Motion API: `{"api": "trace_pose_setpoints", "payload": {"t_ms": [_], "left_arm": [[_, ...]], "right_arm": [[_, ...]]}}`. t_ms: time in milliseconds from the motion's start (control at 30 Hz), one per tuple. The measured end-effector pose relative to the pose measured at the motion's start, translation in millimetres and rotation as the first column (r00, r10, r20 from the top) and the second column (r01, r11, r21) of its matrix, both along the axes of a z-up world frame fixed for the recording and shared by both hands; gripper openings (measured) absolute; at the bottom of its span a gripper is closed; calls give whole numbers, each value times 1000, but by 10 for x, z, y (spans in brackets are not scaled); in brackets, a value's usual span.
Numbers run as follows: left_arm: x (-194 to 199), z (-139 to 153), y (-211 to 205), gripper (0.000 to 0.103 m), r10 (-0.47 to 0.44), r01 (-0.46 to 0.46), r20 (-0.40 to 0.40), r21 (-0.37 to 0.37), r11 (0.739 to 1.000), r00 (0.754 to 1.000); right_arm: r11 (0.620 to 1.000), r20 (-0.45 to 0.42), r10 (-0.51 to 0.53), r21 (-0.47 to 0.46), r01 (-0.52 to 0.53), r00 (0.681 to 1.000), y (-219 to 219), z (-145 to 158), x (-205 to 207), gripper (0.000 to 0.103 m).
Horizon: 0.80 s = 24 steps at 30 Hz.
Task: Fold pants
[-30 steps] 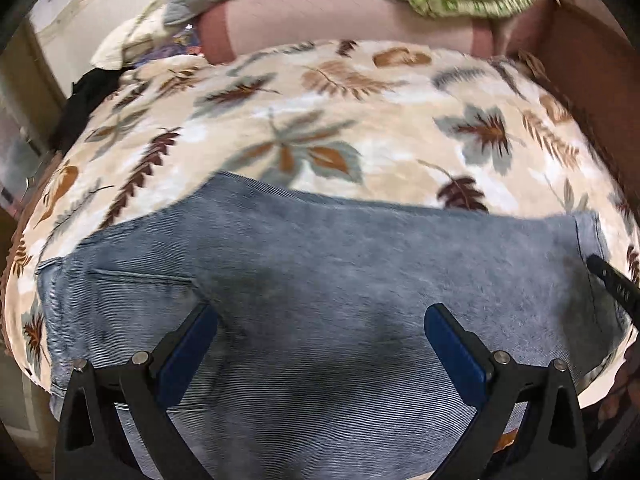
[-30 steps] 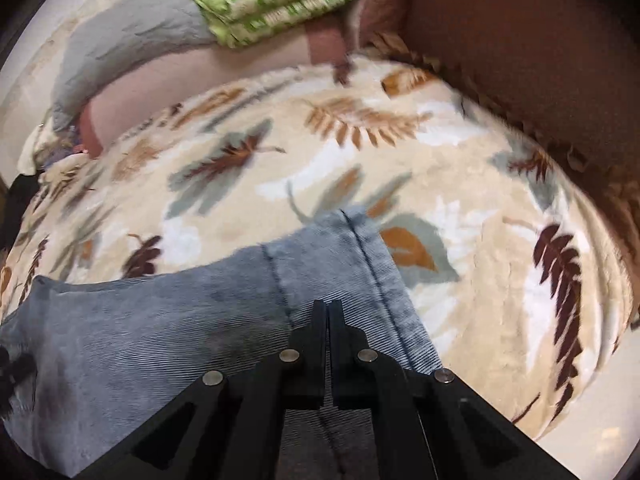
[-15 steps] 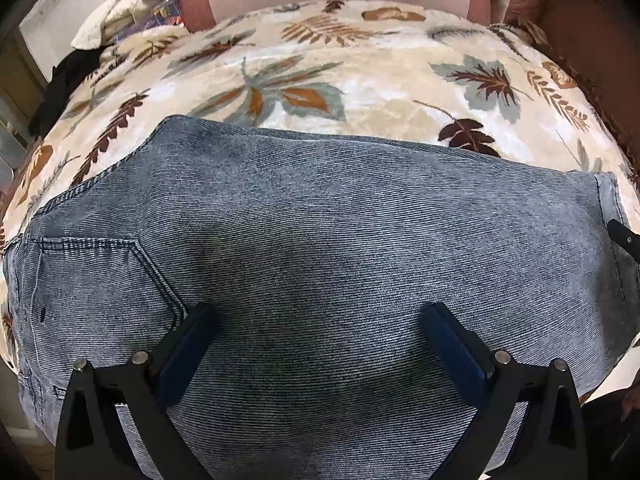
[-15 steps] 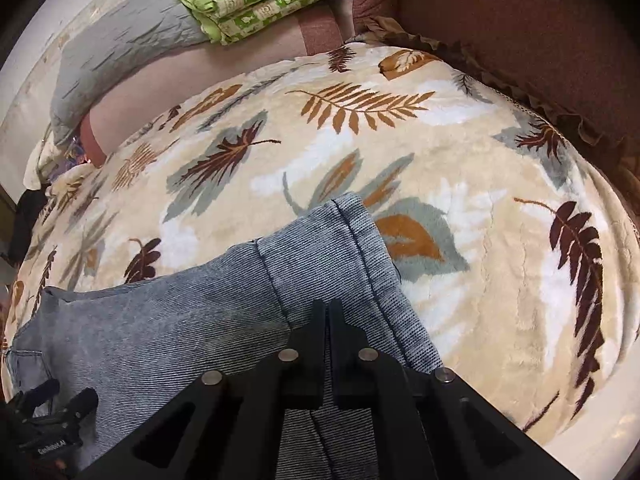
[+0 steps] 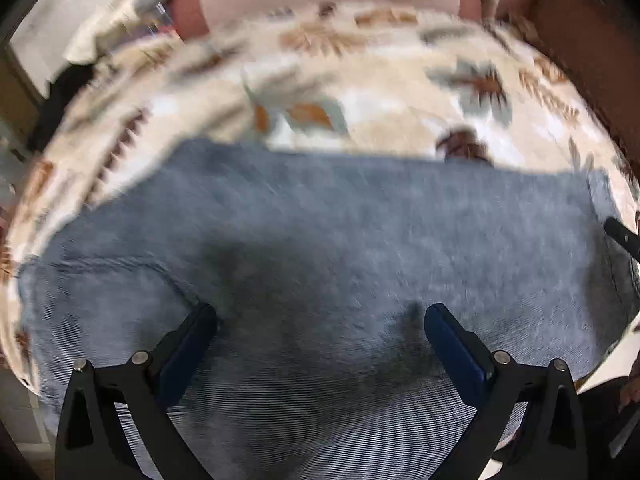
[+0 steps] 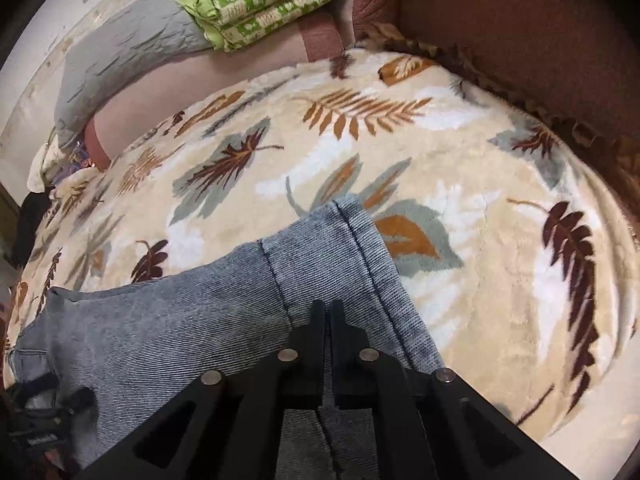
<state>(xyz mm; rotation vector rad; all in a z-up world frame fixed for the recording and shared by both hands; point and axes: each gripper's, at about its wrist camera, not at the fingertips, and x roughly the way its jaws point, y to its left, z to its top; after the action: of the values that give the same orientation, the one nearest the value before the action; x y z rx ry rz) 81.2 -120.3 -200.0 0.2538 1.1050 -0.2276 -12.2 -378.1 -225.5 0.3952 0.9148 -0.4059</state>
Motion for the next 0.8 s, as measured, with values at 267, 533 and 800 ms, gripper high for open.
{"api": "trace_pose_setpoints", "payload": {"t_ms": [267, 533, 800], "left_arm": [[-298, 334, 235, 103, 44, -37, 82, -82, 996, 996], [-356, 159, 424, 103, 56, -54, 48, -49, 997, 997], [-248, -162, 470, 103, 91, -91, -47, -3, 996, 995]], "right_arm": [[988, 59, 145, -67, -141, 988, 396, 163, 74, 4], [982, -11, 181, -62, -181, 983, 530, 31, 179, 4], [986, -79, 167, -15, -168, 983, 483, -143, 238, 5]]}}
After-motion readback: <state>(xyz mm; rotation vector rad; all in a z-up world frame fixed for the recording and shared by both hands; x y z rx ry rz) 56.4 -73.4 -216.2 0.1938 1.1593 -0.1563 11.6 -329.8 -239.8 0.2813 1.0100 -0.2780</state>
